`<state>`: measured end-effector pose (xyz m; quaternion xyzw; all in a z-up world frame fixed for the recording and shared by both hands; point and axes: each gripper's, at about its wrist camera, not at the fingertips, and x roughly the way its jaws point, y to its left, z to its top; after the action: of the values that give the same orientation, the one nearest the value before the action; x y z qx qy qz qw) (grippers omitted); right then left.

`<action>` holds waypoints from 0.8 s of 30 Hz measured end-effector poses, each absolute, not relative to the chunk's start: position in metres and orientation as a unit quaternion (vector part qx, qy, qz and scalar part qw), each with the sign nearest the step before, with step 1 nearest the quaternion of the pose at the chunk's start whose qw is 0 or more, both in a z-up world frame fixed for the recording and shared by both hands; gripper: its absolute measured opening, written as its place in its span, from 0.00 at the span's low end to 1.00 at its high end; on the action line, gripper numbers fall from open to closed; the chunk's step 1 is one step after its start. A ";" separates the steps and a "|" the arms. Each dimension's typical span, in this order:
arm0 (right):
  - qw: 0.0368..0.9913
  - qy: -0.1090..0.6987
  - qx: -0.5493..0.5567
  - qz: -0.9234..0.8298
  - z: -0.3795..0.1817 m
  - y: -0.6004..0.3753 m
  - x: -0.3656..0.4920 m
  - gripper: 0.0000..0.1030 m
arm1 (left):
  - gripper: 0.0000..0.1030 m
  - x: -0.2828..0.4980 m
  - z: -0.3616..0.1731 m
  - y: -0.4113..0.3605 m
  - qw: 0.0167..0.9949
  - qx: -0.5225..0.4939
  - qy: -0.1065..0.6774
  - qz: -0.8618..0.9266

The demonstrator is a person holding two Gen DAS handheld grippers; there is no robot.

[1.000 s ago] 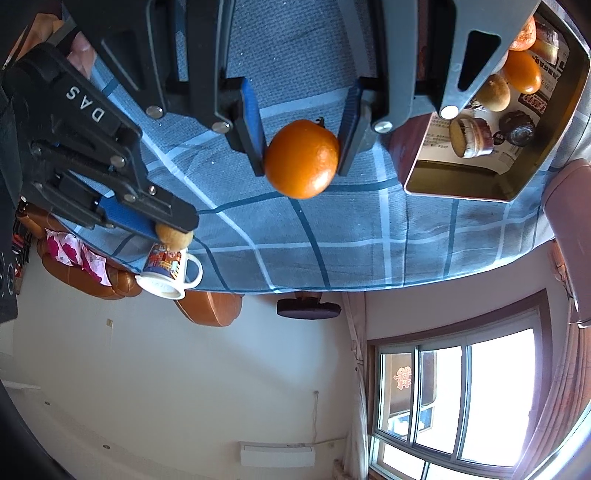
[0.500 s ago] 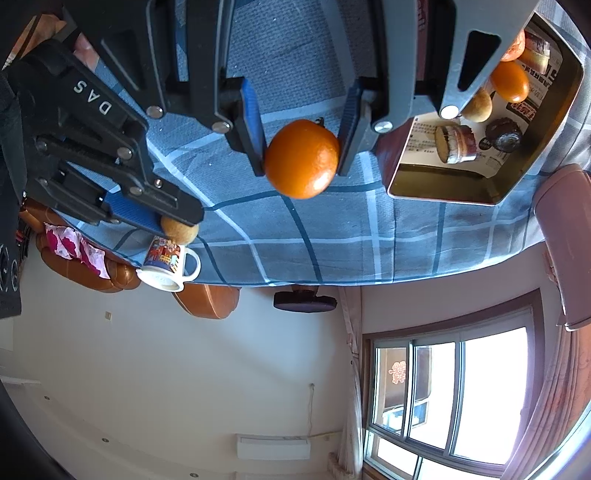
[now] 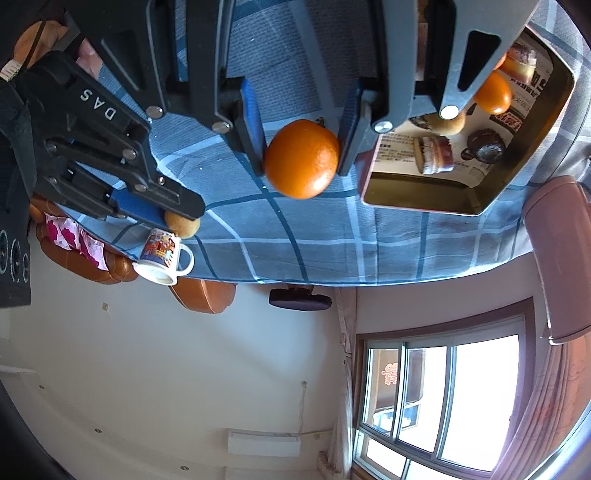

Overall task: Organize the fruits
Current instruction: 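Carry the tangerine in the left tool while the right tool carries the brown fruit over the tin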

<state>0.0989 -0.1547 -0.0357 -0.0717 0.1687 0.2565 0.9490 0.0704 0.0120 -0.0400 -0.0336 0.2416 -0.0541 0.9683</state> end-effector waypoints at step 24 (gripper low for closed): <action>0.936 0.174 -0.099 0.289 -0.036 -0.111 0.093 0.26 | 0.37 0.049 -0.039 0.054 0.971 -0.052 0.234 -0.026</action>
<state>0.0925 -0.1107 -0.0356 -0.0987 0.1740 0.2893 0.9361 0.0489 0.0539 -0.0393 -0.0520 0.2337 -0.0263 0.9706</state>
